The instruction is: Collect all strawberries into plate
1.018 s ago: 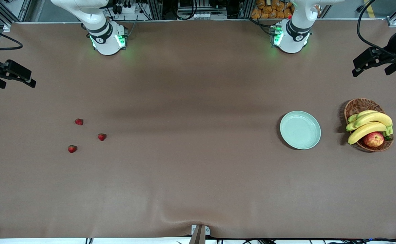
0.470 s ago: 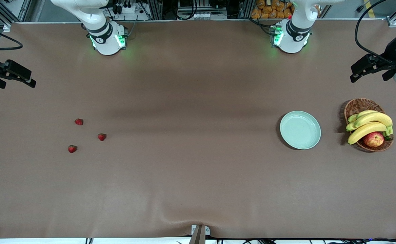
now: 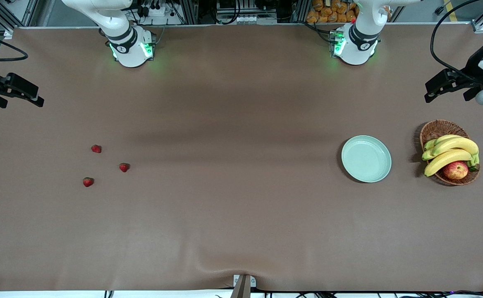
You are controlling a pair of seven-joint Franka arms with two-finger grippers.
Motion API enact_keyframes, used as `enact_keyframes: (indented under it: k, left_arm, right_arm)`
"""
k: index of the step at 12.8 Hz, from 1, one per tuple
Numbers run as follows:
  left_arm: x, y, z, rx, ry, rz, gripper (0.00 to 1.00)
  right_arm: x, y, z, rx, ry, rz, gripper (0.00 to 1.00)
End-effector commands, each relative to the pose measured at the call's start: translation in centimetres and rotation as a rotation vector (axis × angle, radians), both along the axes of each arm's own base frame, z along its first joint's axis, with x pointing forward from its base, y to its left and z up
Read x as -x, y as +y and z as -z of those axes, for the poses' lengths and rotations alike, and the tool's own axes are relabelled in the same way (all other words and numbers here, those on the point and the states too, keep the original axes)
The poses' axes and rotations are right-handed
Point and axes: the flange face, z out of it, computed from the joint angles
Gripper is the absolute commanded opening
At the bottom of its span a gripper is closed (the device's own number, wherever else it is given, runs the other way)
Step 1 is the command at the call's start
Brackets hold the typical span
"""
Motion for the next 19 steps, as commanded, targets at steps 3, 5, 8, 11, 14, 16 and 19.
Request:
enact_keyframes:
  k: [3,5,8,11,14,16,19]
  left_arm:
    - [0.2,-0.2,0.5,-0.009,0.007,0.013,1.0]
    - [0.2,-0.2,0.6,-0.009,0.009,0.013,1.0]
    - [0.1,0.1,0.6,-0.009,0.01,0.009,1.0]
    - [0.2,0.2,0.6,-0.009,0.009,0.007,1.0]
    - [0.2,0.2,0.5,-0.009,0.007,0.007,1.0]
    - [0.2,0.2,0.8,-0.009,0.013,0.007,1.0]
    - [0.1,0.2,1.2,-0.01,0.02,0.007,1.0]
  right_arm:
    - [0.2,0.3,-0.2,-0.013,0.001,0.009,1.0]
    - [0.2,0.3,-0.2,-0.013,0.001,0.009,1.0]
    - [0.2,0.3,-0.2,-0.013,-0.001,0.009,1.0]
    - [0.2,0.3,-0.2,-0.013,-0.001,0.009,1.0]
    - [0.2,0.3,-0.2,-0.013,-0.001,0.009,1.0]
    - [0.2,0.3,-0.2,-0.013,-0.001,0.009,1.0]
    - [0.2,0.3,-0.2,-0.013,-0.001,0.009,1.0]
